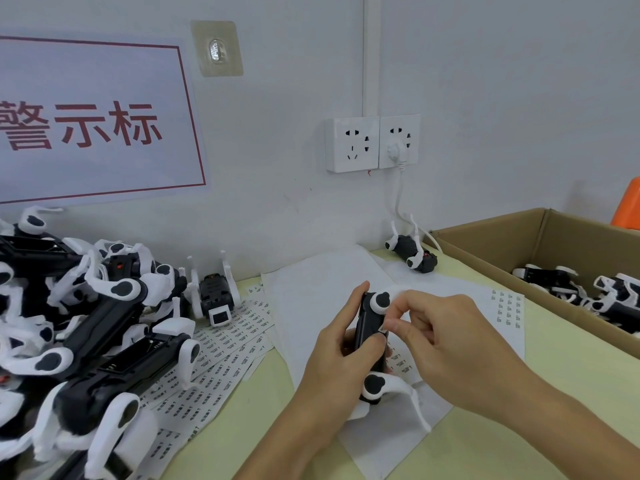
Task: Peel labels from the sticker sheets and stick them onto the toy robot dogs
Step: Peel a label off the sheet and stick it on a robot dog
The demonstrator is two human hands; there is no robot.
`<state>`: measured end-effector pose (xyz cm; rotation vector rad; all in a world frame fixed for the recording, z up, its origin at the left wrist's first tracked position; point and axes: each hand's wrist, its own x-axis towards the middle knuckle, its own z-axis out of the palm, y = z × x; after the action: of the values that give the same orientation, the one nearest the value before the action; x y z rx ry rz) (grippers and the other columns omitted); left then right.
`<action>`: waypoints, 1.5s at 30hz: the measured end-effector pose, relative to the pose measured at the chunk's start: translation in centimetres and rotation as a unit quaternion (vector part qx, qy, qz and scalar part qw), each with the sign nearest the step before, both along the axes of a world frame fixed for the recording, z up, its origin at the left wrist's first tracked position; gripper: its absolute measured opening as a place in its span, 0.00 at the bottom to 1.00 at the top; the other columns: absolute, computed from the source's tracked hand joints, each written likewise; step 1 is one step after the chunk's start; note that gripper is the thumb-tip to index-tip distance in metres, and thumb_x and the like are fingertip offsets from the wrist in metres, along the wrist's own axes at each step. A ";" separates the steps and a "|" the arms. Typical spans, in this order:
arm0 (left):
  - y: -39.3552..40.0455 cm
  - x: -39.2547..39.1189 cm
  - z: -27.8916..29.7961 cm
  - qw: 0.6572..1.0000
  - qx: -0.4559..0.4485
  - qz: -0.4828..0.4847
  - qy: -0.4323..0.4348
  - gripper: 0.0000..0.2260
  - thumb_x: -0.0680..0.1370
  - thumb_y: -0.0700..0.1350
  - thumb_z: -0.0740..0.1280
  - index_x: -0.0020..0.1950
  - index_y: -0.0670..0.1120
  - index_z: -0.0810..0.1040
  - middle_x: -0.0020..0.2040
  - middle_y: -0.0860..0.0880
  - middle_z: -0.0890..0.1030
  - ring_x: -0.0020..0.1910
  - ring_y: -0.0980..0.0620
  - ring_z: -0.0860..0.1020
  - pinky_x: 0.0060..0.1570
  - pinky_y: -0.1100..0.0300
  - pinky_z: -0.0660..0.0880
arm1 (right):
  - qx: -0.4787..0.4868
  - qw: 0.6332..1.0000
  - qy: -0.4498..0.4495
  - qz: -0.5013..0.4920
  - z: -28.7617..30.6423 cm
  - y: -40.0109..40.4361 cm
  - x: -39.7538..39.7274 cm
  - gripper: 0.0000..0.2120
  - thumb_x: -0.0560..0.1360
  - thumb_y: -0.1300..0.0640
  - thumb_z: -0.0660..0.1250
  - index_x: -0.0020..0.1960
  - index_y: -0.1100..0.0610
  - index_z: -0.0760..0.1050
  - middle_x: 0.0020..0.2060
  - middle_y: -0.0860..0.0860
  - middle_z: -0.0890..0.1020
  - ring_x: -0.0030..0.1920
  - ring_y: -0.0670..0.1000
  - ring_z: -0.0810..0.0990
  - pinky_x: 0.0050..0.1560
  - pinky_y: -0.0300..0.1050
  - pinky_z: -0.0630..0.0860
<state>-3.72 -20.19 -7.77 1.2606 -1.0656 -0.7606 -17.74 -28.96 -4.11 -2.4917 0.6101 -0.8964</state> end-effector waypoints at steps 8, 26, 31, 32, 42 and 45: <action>0.3 -0.2 0.5 1.000 -0.005 0.001 -0.005 0.29 0.72 0.48 0.65 0.71 0.70 0.67 0.52 0.42 0.82 0.43 0.57 0.81 0.50 0.65 0.78 | -0.010 1.000 0.002 -0.009 0.1 0.2 0.1 0.10 0.79 0.54 0.67 0.40 0.45 0.73 0.22 0.40 0.71 0.26 0.48 0.70 0.30 0.39 0.60; 0.2 -0.1 0.2 1.000 0.000 -0.004 0.002 0.29 0.73 0.49 0.65 0.71 0.72 0.67 0.48 0.41 0.82 0.44 0.55 0.81 0.57 0.59 0.78 | -0.050 0.997 0.010 -0.051 0.2 1.3 0.2 0.07 0.78 0.51 0.67 0.42 0.44 0.74 0.29 0.31 0.74 0.33 0.43 0.73 0.31 0.37 0.57; 0.2 0.0 0.1 1.000 -0.004 -0.003 0.002 0.29 0.73 0.50 0.65 0.71 0.72 0.68 0.48 0.41 0.82 0.44 0.55 0.80 0.59 0.56 0.77 | -0.081 0.994 0.010 -0.066 0.3 1.6 0.3 0.06 0.78 0.53 0.69 0.42 0.46 0.76 0.32 0.26 0.73 0.34 0.40 0.73 0.30 0.36 0.55; 0.2 0.0 0.0 1.000 -0.005 -0.003 0.002 0.29 0.73 0.49 0.65 0.70 0.72 0.68 0.46 0.44 0.81 0.44 0.55 0.80 0.58 0.57 0.78 | -0.085 0.994 0.009 -0.069 0.4 1.6 0.4 0.06 0.78 0.53 0.69 0.42 0.47 0.77 0.33 0.26 0.73 0.33 0.40 0.73 0.30 0.36 0.55; 0.3 -0.1 0.2 1.000 -0.006 -0.002 0.004 0.27 0.73 0.51 0.65 0.69 0.72 0.68 0.45 0.46 0.81 0.44 0.55 0.79 0.53 0.63 0.78 | -0.104 0.991 -0.009 -0.080 0.4 1.9 0.6 0.05 0.76 0.56 0.72 0.42 0.49 0.79 0.29 0.31 0.73 0.26 0.40 0.69 0.29 0.35 0.58; 0.3 -0.1 0.3 1.000 -0.004 0.000 0.003 0.27 0.73 0.52 0.65 0.70 0.71 0.68 0.46 0.44 0.82 0.44 0.56 0.80 0.50 0.65 0.78 | -0.109 0.991 -0.016 -0.081 0.4 2.0 0.5 0.06 0.75 0.57 0.74 0.42 0.50 0.79 0.21 0.35 0.62 0.24 0.38 0.63 0.28 0.36 0.59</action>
<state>-3.86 -19.86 -7.49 1.2499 -1.0628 -0.7599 -17.21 -26.99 -3.72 -2.6426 0.7493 -1.1161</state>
